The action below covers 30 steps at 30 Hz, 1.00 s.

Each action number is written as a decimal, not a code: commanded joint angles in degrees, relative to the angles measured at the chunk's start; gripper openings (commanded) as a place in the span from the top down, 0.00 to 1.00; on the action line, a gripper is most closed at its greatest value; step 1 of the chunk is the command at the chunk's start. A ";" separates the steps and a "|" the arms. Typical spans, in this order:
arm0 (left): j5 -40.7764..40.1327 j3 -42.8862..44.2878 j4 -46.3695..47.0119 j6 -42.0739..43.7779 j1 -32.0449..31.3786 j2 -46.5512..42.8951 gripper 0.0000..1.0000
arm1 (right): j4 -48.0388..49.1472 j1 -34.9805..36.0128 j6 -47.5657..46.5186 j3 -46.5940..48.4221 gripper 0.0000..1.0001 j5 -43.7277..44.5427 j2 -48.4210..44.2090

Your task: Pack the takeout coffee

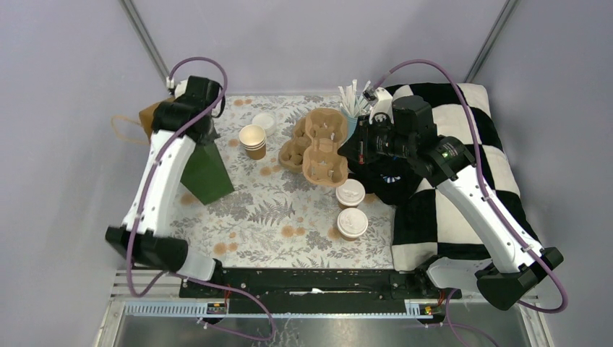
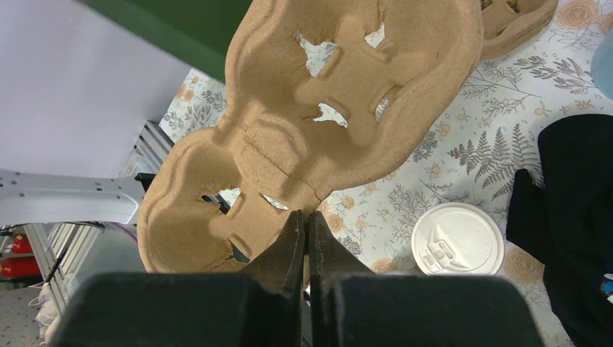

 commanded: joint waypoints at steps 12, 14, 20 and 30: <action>21.92 -7.44 -11.10 -9.80 -9.89 -16.53 1.00 | 1.35 0.09 -0.66 -1.37 1.00 0.47 -1.58; 22.96 -7.78 -11.13 -11.24 -13.25 -16.78 1.00 | 1.47 0.07 -0.73 -1.37 1.00 0.41 -1.24; 24.53 -9.71 -11.07 -15.20 -22.88 -17.35 1.00 | 0.99 0.02 -1.27 -0.06 1.00 1.14 -0.27; 22.72 -7.07 -5.93 -20.94 -36.20 -15.22 1.00 | -0.82 0.01 -2.47 3.05 1.00 3.00 1.29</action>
